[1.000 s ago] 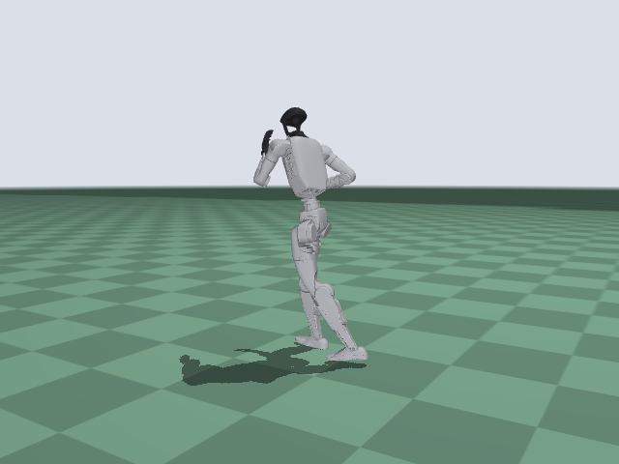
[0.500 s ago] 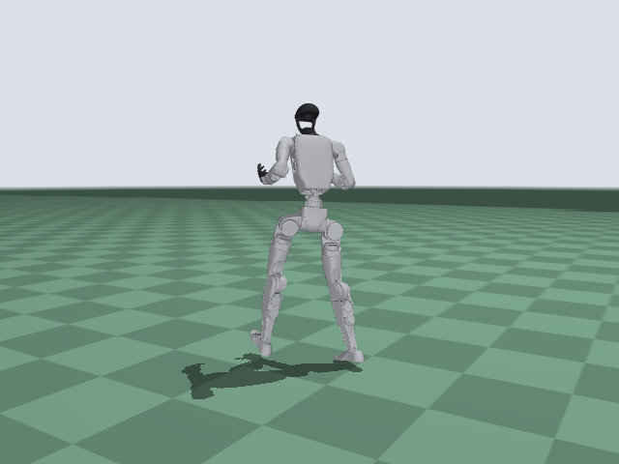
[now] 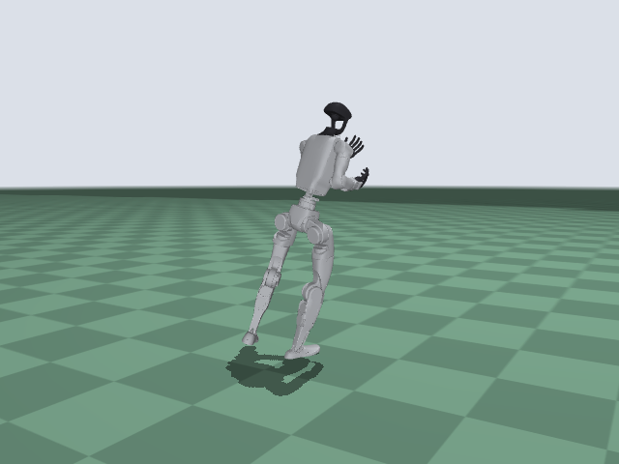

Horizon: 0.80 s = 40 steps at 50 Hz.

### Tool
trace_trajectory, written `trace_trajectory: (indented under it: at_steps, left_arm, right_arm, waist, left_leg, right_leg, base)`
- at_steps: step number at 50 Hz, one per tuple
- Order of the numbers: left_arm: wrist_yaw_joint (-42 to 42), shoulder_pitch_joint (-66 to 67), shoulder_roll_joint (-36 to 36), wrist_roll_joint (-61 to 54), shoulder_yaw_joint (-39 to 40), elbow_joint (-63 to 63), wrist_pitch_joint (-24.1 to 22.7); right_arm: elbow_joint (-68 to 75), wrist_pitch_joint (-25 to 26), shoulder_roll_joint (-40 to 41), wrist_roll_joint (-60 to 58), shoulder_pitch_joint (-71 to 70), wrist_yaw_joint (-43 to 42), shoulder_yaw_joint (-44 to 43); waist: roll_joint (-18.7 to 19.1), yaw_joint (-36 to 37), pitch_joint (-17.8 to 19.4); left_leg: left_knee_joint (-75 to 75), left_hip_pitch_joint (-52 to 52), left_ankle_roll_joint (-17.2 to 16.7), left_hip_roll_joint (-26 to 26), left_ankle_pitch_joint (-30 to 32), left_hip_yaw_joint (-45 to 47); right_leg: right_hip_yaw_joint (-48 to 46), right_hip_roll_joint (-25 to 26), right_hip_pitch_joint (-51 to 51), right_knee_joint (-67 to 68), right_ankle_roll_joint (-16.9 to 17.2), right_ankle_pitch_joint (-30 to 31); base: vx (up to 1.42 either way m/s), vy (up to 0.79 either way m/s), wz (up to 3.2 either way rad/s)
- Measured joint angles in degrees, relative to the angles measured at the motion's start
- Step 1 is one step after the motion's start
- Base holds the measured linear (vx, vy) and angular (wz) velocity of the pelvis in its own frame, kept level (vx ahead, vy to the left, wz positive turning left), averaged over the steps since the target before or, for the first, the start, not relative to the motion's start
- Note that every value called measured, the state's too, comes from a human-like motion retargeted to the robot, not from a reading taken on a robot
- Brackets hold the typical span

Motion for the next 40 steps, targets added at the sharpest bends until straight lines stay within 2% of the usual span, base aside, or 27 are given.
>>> trace_trajectory:
  at_steps: [3,5,6,8,10,11,13,15,18,22,25,27,28,30,32,34,35,37,40]
  left_arm:
    - [-2.0,11.2,0.4,9.3,2.4,-1.2,2.7]
    - [-3.0,21.5,1.4,16.9,7.6,-1.2,4.2]
    - [-2.8,26.4,1.9,19.1,10.6,0.1,4.5]
    - [-1.1,34.3,2.8,21.1,15.2,5.1,4.3]
    - [2.8,39.2,3.1,18.6,15.9,12.6,3.5]
    - [5.0,40.3,3.2,14.8,15.0,16.0,3.0]
    - [8.0,43.0,3.4,6.9,13.6,19.8,2.0]
    - [7.5,46.8,3.8,-0.3,14.2,19.0,0.7]
    - [0.4,54.0,5.0,-12.6,16.8,12.4,-0.1]
    - [-8.5,56.5,8.0,-25.0,18.6,6.1,-1.8]
    - [-13.3,52.0,9.8,-21.5,21.0,4.0,-3.1]
    - [-13.2,44.9,10.2,-12.4,22.9,2.5,-4.4]
    - [-12.0,40.7,10.3,-6.0,23.8,1.6,-4.4]
    - [-8.1,29.7,9.8,8.5,24.7,-0.5,-3.4]
    - [-3.0,16.7,8.9,22.6,25.0,-2.3,-3.0]
    - [2.4,3.3,9.1,35.2,25.3,-3.8,-1.7]
    - [5.1,-3.3,9.8,41.0,25.3,-4.4,-0.6]
    - [9.8,-15.0,15.0,50.3,23.4,-2.5,3.2]
    - [12.6,-34.3,27.5,62.4,13.6,12.5,11.3]
  right_arm:
    - [1.4,-1.0,-2.2,-8.7,-3.6,0.7,2.3]
    - [2.8,-2.2,-3.7,-14.2,-8.4,1.1,5.2]
    - [4.0,-2.7,-3.9,-15.9,-11.5,1.2,6.7]
    - [7.2,-3.9,-3.2,-18.4,-17.2,0.6,9.4]
    - [11.3,-5.1,0.0,-18.3,-20.9,-2.6,11.6]
    - [13.3,-5.6,2.5,-16.1,-22.3,-5.4,12.4]
    - [14.8,-6.8,6.6,-10.8,-24.8,-10.4,12.7]
    - [12.3,-8.2,8.8,-6.5,-28.1,-12.9,10.5]
    - [4.3,-9.0,9.8,-5.3,-33.7,-13.4,2.5]
    - [-2.6,-12.6,11.7,-8.8,-39.3,-19.3,-6.2]
    - [-4.8,-15.9,13.5,-11.9,-42.4,-24.4,-6.9]
    - [-6.9,-22.3,15.9,0.3,-43.6,-21.7,-3.3]
    - [-6.1,-22.1,15.1,-1.3,-44.4,-21.0,-3.5]
    - [-4.5,-17.8,12.5,-11.7,-45.3,-21.4,-5.7]
    - [-5.1,-16.0,11.9,-17.0,-41.1,-19.5,-6.7]
    - [-6.8,-15.3,11.0,-19.3,-33.9,-16.5,-6.9]
    - [-8.0,-15.1,9.9,-19.4,-29.5,-14.5,-6.8]
    - [-10.9,-14.6,3.9,-17.8,-19.6,-10.0,-7.9]
    - [-13.4,-14.5,-9.6,-15.8,-5.0,-6.2,-13.8]
  waist:
    - [0.2,0.0,-2.2]
    - [0.1,-1.2,-2.3]
    - [0.1,-1.7,-1.4]
    - [0.7,-2.0,1.8]
    - [1.7,-0.5,6.5]
    - [1.5,1.1,9.0]
    - [0.3,4.5,13.2]
    - [-1.9,9.0,15.6]
    - [-5.9,17.3,13.9]
    - [-11.9,29.7,9.4]
    - [-14.0,37.7,9.2]
    - [-11.7,39.4,11.0]
    - [-9.6,38.9,11.8]
    - [-4.4,36.4,13.7]
    - [-0.8,31.8,13.9]
    - [0.1,24.6,12.1]
    - [0.3,20.1,10.6]
    - [2.9,9.2,6.3]
    - [10.8,-5.4,2.9]
  left_leg:
    - [-1.1,4.0,-0.1,-3.0,2.8,-3.4]
    - [3.3,4.4,0.5,-4.3,2.9,-6.0]
    - [8.4,3.2,1.0,-4.5,2.9,-8.2]
    - [20.5,-0.5,1.0,-4.8,4.1,-14.2]
    - [32.6,-5.0,-0.5,-5.4,6.3,-20.3]
    - [38.4,-6.9,0.2,-4.3,4.9,-20.7]
    - [48.5,-10.2,4.0,-1.3,-0.3,-20.0]
    - [54.2,-14.0,7.6,-0.6,-6.3,-20.5]
    - [52.2,-22.8,8.0,-6.5,-11.8,-23.7]
    - [32.8,-31.0,9.3,-10.2,-14.3,-19.6]
    - [7.4,-29.0,7.7,-12.5,-13.8,-15.5]
    - [-4.9,-23.9,5.9,-13.0,-12.1,-14.0]
    - [-6.5,-21.3,5.7,-12.7,-11.4,-13.7]
    - [-2.2,-16.0,6.9,-10.4,-14.6,-14.4]
    - [6.0,-12.9,7.8,-7.7,-21.9,-15.7]
    - [9.7,-11.3,6.5,-6.8,-26.3,-15.8]
    - [9.9,-10.7,5.3,-6.9,-27.3,-15.8]
    - [6.7,-9.4,1.7,-6.6,-26.0,-17.2]
    - [-0.9,-5.2,-4.0,-4.8,-18.5,-21.6]
  right_leg:
    - [-8.2,2.4,1.4,-7.0,-1.0,3.1]
    - [-11.7,3.9,2.9,-8.5,-2.3,0.9]
    - [-9.6,4.6,3.6,-8.4,-3.5,-1.1]
    - [-1.8,6.9,4.4,-6.4,-7.1,-5.2]
    - [7.2,9.8,3.7,-0.3,-11.2,-9.1]
    - [10.5,10.9,3.4,3.7,-12.4,-11.0]
    - [16.4,11.9,4.5,8.5,-13.7,-14.0]
    - [22.0,11.2,8.2,7.7,-12.7,-14.5]
    - [26.6,6.6,13.6,-0.7,-6.4,-7.8]
    - [28.4,0.2,16.2,-9.3,1.3,10.0]
    - [31.8,-1.5,18.9,-12.7,4.4,23.0]
    - [32.5,-0.4,23.7,-12.5,3.2,26.9]
    - [30.7,0.4,25.9,-10.2,1.4,26.7]
    - [21.4,1.1,27.3,1.7,-3.2,21.0]
    - [11.6,-1.4,21.5,22.3,-8.0,11.4]
    - [9.2,-3.9,11.8,39.8,-10.7,4.3]
    - [9.8,-4.2,6.1,46.3,-11.1,1.9]
    - [11.1,-1.2,-4.6,49.8,-9.0,0.3]
    - [8.6,3.4,-14.4,38.7,-6.0,1.8]
  base:
    - [0.27,-0.15,-4.22]
    - [0.26,-0.16,-4.36]
    - [0.25,-0.15,-4.51]
    - [0.25,-0.1,-4.63]
    - [0.29,-0.02,-4.53]
    - [0.37,-0.01,-4.1]
    - [0.49,-0.03,-3.32]
    - [0.65,-0.02,-2.51]
    - [0.81,0.02,-1.74]
    - [0.92,0.08,-1.26]
    - [1.0,0.18,-1.19]
    - [1.04,0.26,-0.65]
    - [1.05,0.32,-0.22]
    - [1.04,0.35,0.0]
    - [1.01,0.35,0.0]
    - [0.98,0.32,0.16]
    - [0.99,0.29,0.44]
    - [1.05,0.25,0.72]
    - [1.16,0.15,1.1]
